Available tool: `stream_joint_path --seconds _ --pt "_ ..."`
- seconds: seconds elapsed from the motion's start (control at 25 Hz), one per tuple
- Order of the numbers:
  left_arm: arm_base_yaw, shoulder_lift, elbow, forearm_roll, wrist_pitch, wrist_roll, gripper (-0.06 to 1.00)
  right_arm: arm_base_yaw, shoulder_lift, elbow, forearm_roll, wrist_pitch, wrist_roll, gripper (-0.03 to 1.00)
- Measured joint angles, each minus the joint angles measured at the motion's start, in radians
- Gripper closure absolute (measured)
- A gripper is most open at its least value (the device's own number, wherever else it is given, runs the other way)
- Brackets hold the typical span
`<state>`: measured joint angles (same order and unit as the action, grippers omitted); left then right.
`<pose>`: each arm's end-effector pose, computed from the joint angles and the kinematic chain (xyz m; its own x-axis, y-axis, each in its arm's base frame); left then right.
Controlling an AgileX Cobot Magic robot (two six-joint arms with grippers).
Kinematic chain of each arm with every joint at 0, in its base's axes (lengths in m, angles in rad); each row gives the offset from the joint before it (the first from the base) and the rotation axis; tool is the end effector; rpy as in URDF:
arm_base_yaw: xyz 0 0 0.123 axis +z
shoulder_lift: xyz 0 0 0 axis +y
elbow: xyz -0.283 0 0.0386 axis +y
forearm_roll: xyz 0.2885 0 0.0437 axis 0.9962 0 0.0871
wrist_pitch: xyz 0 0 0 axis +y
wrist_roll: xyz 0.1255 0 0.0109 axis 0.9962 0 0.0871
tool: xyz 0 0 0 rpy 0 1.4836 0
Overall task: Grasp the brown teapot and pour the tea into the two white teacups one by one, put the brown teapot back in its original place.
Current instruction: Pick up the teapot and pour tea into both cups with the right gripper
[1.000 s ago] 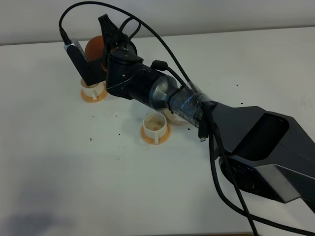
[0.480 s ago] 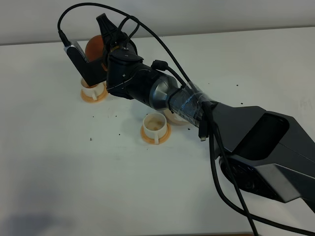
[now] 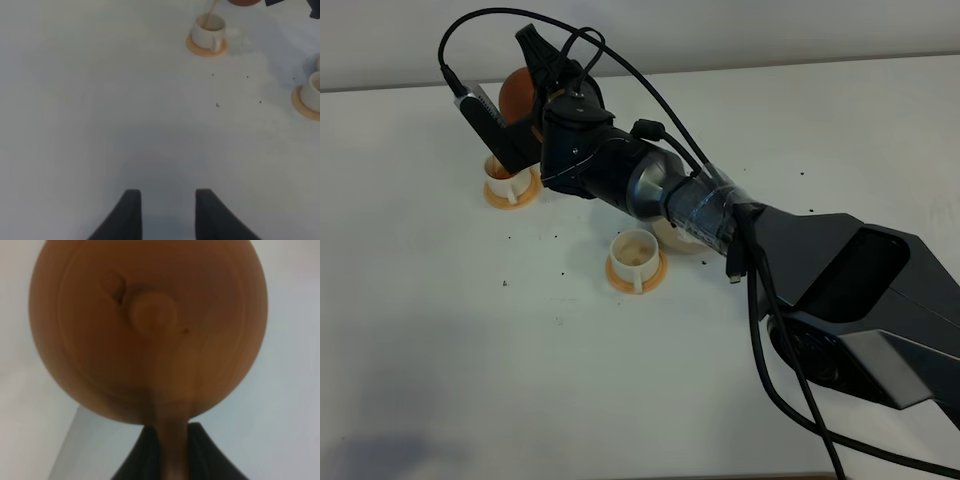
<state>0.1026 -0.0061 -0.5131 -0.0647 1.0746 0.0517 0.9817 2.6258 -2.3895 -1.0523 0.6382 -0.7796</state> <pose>0.0582 -0.0012 0.2842 -0.4491 -0.0253 -0.8931 -0.0424 0.9991 -0.0070 0.4156 0.5045 0.1521 0.4964 -0.7771 0.3868 -0.1895 -0.5319 -0.8254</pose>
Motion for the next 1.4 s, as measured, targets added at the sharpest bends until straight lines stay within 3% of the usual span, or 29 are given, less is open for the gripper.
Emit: stream_joint_path --seconds 1.4 --pt "0.000 0.000 0.000 0.000 0.000 0.000 0.68 -0.011 0.000 0.000 -0.052 -0.025 -0.037 0.88"
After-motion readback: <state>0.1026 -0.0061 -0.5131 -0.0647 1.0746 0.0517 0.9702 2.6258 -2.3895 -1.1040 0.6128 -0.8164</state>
